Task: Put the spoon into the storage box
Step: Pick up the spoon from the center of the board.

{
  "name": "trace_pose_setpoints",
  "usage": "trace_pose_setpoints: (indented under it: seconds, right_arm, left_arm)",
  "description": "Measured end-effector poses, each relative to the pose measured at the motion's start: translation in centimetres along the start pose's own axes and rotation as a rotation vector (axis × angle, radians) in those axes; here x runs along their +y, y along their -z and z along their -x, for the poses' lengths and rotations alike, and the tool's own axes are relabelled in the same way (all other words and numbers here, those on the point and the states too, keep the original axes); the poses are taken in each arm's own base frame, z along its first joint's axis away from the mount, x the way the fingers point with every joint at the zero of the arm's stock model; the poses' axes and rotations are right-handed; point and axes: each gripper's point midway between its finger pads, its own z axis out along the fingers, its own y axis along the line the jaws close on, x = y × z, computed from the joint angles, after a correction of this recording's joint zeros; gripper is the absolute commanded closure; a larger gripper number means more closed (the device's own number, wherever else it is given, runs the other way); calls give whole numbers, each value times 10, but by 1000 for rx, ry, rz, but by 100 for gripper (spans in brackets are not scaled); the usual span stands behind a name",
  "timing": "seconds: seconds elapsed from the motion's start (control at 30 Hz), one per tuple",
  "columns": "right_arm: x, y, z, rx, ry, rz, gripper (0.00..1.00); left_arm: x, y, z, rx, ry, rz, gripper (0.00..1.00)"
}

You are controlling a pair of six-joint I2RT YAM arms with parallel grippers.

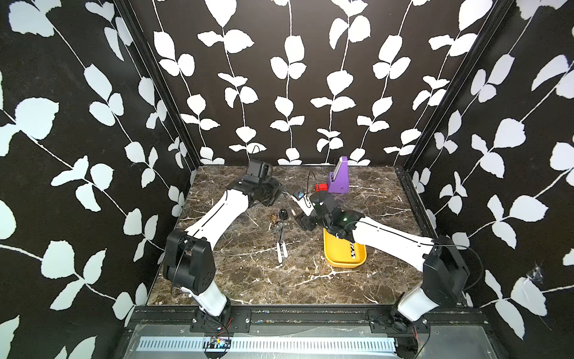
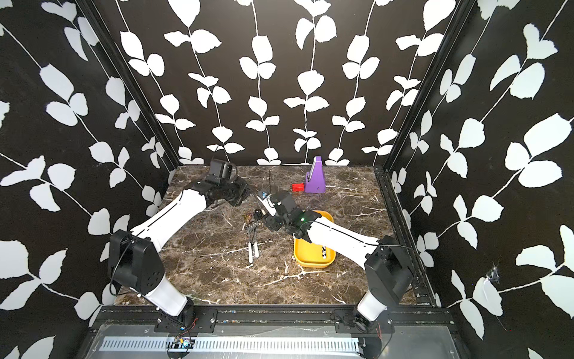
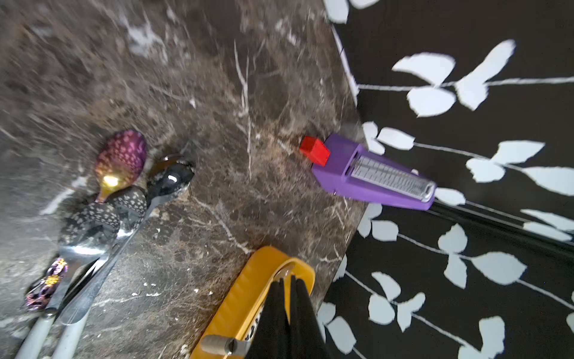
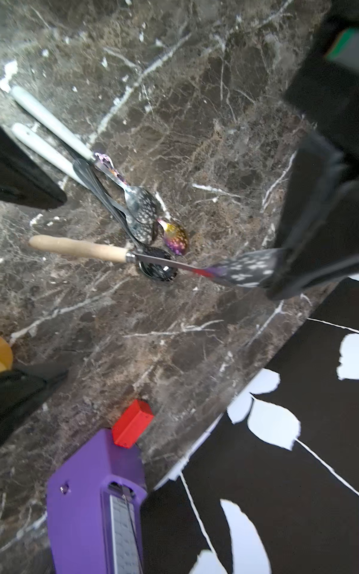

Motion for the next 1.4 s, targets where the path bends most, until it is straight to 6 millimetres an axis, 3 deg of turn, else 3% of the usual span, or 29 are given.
trace_pose_setpoints:
  seconds: [0.13,0.3,0.63,1.0,1.3,1.4]
  right_arm:
    - [0,-12,-9,24,-11,-20,29]
    - [15,-28,-25,71,-19,22,29]
    - [36,-41,-21,74,-45,90,33]
    - [34,-49,-2,51,-92,80,59]
    - [43,-53,1,60,-113,115,96]
    - [44,-52,-1,68,-129,122,100]
  left_arm:
    - [5,5,2,-16,14,29,100]
    - [14,5,2,-26,25,67,100]
    - [16,6,4,-34,30,76,100]
    - [18,6,3,-34,30,78,100]
    - [22,6,3,-41,33,77,100]
    - [23,5,3,-42,26,75,67]
